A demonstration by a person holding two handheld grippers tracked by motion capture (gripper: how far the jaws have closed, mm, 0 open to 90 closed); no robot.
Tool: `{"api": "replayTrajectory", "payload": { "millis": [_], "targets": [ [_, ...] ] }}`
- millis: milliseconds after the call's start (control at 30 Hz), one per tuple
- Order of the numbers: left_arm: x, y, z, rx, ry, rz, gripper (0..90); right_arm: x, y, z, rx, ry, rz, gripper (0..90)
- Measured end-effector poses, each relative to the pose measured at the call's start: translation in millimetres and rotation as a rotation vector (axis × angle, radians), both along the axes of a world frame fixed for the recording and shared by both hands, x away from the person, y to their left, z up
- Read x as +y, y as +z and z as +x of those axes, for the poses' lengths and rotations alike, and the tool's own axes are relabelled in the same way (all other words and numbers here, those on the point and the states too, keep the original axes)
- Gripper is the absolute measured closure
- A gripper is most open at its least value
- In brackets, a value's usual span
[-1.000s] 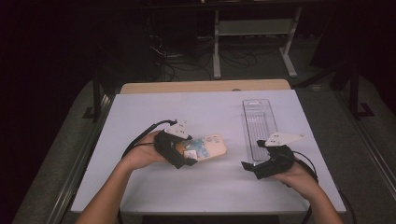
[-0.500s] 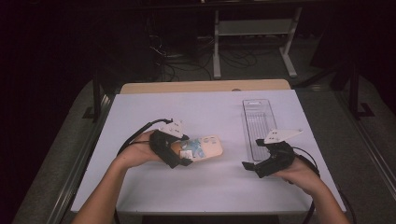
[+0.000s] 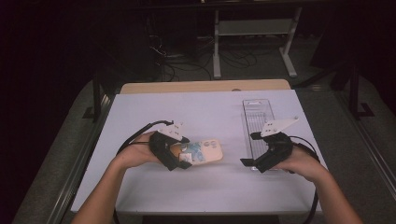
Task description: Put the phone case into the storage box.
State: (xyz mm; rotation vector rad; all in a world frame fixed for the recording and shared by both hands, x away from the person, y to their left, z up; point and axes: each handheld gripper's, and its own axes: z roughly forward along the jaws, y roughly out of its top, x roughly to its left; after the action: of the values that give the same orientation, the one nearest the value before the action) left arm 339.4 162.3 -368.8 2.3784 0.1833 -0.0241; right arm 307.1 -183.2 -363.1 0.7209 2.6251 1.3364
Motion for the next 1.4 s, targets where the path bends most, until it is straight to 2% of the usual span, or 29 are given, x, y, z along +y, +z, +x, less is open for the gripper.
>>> {"api": "replayTrajectory", "payload": {
  "millis": [200,433,533,800,967,1133,1400],
  "targets": [
    [0.4,2.0,0.1,-0.014,-0.030,0.002,11.6,11.2,7.8,7.3,0.016,0.059,-0.016,0.0],
    [-1.6,1.5,-1.7,-0.006,-0.034,-0.002,11.6,21.3,12.9,13.7,0.019,0.100,-0.031,0.0],
    [-3.2,0.7,-2.9,-0.004,-0.045,0.003,11.6,26.8,15.1,17.4,0.001,0.136,-0.054,0.0],
    [-7.7,-0.4,-6.3,-0.009,-0.080,0.008,11.6,47.2,21.2,21.6,0.011,0.218,-0.086,0.0],
    [-9.1,0.1,-7.5,-0.010,-0.094,0.007,11.6,56.6,21.6,22.0,0.021,0.256,-0.097,0.0],
    [-10.8,0.8,-9.5,-0.010,-0.106,0.009,11.6,70.3,20.3,24.7,0.006,0.310,-0.123,0.0],
    [-11.3,1.8,-10.7,-0.012,-0.112,0.005,11.6,86.3,17.4,24.8,0.021,0.355,-0.148,0.0]
  ]
}}
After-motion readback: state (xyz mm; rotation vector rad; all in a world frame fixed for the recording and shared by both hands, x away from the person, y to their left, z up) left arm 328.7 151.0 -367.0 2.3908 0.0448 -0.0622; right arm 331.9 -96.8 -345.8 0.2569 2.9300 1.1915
